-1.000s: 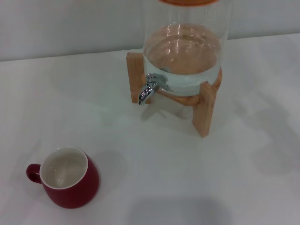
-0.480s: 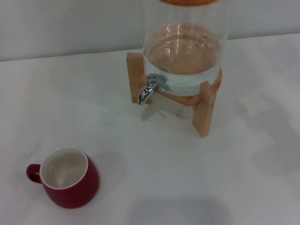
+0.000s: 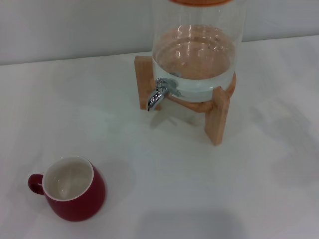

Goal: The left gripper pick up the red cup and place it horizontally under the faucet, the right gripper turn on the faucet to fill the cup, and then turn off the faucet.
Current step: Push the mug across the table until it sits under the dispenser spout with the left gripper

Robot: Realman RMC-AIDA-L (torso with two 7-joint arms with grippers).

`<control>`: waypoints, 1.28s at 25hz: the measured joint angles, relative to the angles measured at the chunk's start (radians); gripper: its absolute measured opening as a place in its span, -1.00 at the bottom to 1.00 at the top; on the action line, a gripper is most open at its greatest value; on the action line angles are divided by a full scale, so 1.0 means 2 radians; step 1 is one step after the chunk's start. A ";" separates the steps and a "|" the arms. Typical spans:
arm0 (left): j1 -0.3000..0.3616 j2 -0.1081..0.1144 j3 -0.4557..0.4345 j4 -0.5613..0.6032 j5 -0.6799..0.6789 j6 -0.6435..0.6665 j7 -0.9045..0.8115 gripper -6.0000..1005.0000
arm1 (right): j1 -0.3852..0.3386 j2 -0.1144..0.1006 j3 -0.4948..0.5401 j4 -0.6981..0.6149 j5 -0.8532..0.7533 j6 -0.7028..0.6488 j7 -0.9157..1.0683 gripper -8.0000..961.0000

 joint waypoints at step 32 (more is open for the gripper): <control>-0.051 -0.002 0.003 -0.027 0.242 0.091 0.130 0.69 | 0.007 -0.001 0.013 -0.009 0.000 -0.004 0.000 0.50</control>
